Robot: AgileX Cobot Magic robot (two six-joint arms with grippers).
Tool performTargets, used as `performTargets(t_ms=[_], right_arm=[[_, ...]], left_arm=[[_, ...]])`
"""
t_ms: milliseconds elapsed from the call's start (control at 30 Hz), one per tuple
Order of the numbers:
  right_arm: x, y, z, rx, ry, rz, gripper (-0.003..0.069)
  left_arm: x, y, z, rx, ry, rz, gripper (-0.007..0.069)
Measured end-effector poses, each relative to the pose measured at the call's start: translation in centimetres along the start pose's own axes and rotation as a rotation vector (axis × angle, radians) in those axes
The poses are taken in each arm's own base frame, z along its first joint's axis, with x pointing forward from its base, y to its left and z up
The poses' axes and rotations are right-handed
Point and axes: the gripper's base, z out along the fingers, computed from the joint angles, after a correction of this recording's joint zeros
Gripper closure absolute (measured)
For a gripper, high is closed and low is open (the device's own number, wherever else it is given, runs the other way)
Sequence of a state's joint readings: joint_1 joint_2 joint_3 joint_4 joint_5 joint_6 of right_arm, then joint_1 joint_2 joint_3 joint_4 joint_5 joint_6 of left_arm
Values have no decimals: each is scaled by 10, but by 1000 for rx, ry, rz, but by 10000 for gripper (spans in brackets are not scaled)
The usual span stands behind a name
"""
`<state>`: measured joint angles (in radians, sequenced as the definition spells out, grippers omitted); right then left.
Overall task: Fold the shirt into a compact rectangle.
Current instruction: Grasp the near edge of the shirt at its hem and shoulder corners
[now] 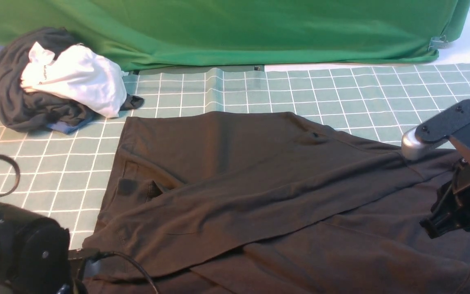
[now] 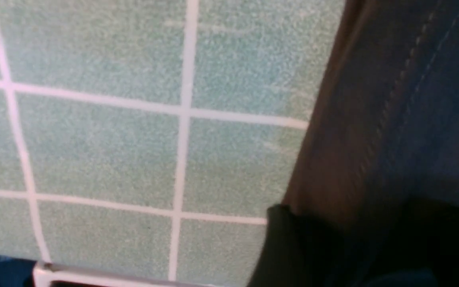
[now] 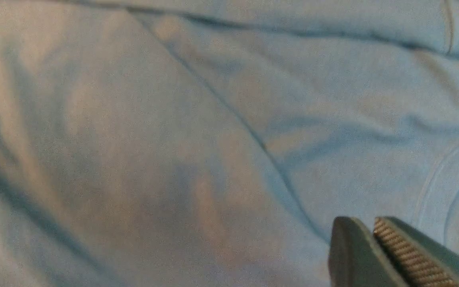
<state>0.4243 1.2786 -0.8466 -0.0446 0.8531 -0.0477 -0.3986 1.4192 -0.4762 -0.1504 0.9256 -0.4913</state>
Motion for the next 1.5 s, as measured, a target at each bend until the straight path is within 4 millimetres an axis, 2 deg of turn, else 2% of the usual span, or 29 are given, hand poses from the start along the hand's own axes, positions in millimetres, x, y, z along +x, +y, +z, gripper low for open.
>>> performTargets(t_ms=[100, 133, 167, 200, 333, 533, 700, 733, 867, 1067, 1133, 1267, 1500], right_arm=[[3, 1, -1, -15, 29, -27, 575], [3, 1, -1, -16, 32, -27, 575], [5, 3, -4, -38, 33, -48, 573], [6, 6, -7, -64, 21, -61, 572], [10, 14, -21, -156, -32, -109, 568], [20, 33, -41, -346, -70, -216, 568], [26, 56, -40, -405, -54, -335, 567], [31, 70, -36, -425, -51, -398, 560], [47, 98, -18, -444, -39, -485, 494], [65, 114, 16, -369, 79, -555, 255], [66, 114, 27, -324, 122, -549, 224], [66, 112, 43, -249, 189, -549, 221], [63, 116, 61, -228, 217, -545, 238]], left_arm=[[-1, -2, 0, 10, 9, 2, 331], [-1, -2, 0, 11, 9, 3, 344], [-1, -3, 0, 22, 5, 13, 454], [-1, -4, -1, 31, -1, 22, 525], [4, 1, -6, 9, -2, 56, 603], [25, 11, -35, 45, -68, 71, 615], [41, 19, -49, 75, -107, 45, 615], [45, 22, -52, 84, -129, 47, 615], [48, 25, -56, 93, -162, 36, 615], [47, 27, -56, 69, -179, 42, 615], [47, 28, -56, 56, -186, 47, 615], [47, 29, -56, 49, -184, 48, 615], [46, 29, -56, 55, -193, 49, 615]])
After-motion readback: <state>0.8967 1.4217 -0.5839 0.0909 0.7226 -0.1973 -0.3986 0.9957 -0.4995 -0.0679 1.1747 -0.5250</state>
